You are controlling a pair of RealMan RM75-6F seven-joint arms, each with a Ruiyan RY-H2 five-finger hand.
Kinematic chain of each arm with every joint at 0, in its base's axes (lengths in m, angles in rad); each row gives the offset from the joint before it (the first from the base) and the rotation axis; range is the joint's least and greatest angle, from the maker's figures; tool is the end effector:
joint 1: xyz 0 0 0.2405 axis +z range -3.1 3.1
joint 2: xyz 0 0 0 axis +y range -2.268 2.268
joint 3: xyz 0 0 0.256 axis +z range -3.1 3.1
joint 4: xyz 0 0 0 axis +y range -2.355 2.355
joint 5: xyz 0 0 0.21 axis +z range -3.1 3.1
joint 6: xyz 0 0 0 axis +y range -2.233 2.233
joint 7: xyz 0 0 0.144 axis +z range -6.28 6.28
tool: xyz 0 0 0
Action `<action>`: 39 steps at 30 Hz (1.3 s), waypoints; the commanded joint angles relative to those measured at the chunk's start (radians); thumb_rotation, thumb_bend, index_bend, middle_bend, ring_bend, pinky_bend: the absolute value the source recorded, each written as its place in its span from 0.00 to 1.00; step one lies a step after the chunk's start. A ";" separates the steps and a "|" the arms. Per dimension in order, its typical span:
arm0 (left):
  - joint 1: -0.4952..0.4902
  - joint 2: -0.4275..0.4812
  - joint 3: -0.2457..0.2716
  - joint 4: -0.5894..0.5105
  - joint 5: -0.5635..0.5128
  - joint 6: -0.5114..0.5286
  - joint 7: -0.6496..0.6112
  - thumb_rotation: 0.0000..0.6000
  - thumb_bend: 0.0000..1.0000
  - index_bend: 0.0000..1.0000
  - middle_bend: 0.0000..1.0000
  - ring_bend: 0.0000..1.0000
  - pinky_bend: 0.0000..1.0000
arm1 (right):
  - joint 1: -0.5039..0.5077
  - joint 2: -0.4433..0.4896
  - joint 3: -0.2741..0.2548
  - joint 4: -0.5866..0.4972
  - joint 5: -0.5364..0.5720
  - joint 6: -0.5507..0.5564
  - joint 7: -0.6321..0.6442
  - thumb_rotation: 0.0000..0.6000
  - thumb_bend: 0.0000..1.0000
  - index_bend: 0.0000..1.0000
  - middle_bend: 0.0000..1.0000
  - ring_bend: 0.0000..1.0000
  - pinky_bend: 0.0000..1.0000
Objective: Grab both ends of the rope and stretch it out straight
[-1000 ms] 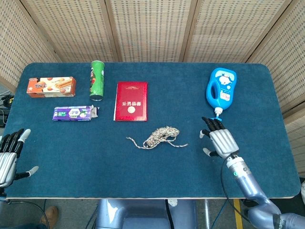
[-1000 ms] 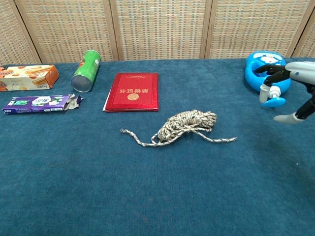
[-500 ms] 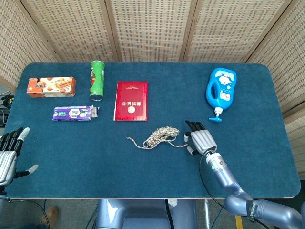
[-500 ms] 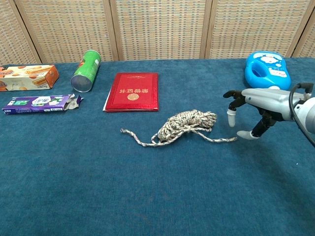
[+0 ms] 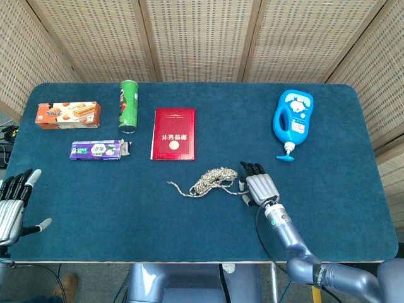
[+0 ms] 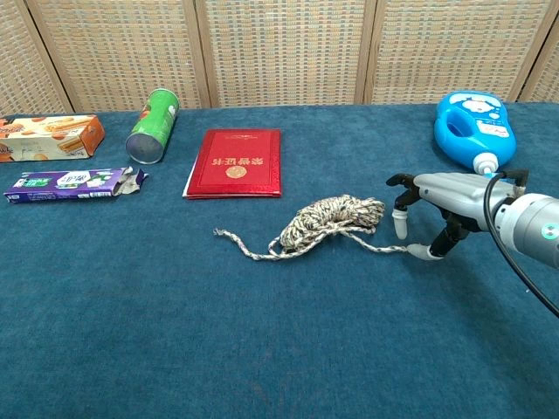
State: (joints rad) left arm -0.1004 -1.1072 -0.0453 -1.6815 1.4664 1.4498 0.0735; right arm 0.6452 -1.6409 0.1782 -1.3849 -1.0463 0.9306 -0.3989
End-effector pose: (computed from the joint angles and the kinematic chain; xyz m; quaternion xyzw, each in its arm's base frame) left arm -0.3017 0.1835 0.1527 -0.6006 -0.3975 -0.3720 0.5856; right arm -0.1895 -0.3279 -0.0427 0.7240 -0.4287 0.3172 0.4374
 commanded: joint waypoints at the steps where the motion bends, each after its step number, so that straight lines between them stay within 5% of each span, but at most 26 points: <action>1: 0.000 0.000 0.000 -0.001 0.000 0.000 -0.001 1.00 0.00 0.00 0.00 0.00 0.00 | 0.000 -0.011 -0.005 0.013 -0.007 0.007 0.005 1.00 0.36 0.51 0.00 0.00 0.00; 39: -0.004 0.001 0.012 0.001 0.014 -0.004 -0.009 1.00 0.00 0.00 0.00 0.00 0.00 | 0.045 -0.068 -0.006 0.059 0.076 -0.009 -0.053 1.00 0.43 0.57 0.00 0.00 0.00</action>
State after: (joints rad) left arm -0.1042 -1.1062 -0.0333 -1.6809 1.4799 1.4455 0.0649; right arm 0.6899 -1.7088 0.1727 -1.3264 -0.9706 0.9220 -0.4524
